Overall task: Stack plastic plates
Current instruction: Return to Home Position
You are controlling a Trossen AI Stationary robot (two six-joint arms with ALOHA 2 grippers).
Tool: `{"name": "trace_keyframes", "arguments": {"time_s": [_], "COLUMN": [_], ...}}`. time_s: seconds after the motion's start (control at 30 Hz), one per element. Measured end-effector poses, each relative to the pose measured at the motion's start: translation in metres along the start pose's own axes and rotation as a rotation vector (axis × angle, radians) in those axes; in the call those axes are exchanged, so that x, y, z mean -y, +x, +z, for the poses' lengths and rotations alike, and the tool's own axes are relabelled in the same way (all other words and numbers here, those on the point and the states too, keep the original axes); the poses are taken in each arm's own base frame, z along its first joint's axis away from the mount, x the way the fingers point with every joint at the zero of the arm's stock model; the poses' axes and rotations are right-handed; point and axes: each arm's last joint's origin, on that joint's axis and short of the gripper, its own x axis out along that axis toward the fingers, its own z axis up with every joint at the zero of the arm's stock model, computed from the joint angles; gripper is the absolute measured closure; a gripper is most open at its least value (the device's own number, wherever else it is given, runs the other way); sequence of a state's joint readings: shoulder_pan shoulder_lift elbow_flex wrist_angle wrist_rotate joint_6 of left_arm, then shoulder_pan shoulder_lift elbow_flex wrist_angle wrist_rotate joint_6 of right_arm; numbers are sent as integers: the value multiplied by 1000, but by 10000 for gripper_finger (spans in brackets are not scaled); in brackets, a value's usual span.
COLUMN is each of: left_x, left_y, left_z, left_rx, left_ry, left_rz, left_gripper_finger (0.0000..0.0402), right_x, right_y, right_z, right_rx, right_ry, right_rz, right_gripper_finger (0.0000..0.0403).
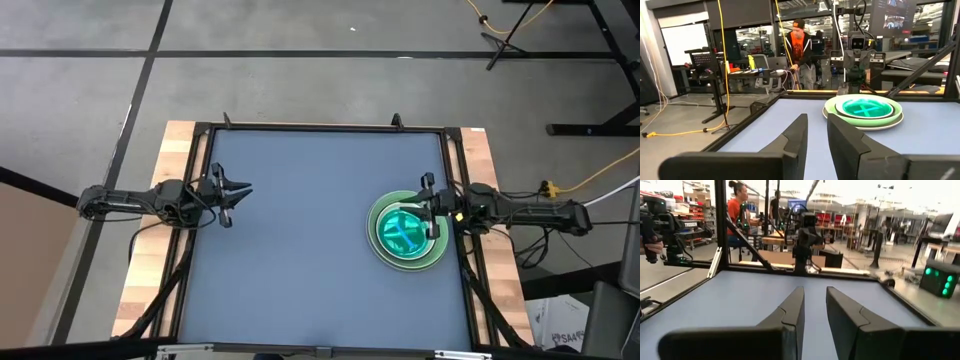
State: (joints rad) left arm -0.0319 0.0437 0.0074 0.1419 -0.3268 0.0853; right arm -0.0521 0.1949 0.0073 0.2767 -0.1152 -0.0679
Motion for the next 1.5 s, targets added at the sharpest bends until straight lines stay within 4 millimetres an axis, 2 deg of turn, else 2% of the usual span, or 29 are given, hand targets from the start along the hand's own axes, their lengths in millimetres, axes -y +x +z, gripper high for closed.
{"name": "trace_keyframes", "arguments": {"time_s": [0.33,0.83,1.5], "left_x": [0,0,0], "left_y": [0,0,0], "left_z": [0,-5,-5], "left_rx": [-2,-50,-50], "left_ry": [4,21,20], "left_rz": [1,0,0], "left_gripper_finger": [335,335,335], "right_x": [-2,1,1], "right_y": [-13,-13,-13], "right_z": [-6,-8,-8], "right_rx": [-43,-74,-75], "right_ry": [9,20,15], "right_rz": [2,-91,-93], "right_gripper_finger": [329,329,329]}}
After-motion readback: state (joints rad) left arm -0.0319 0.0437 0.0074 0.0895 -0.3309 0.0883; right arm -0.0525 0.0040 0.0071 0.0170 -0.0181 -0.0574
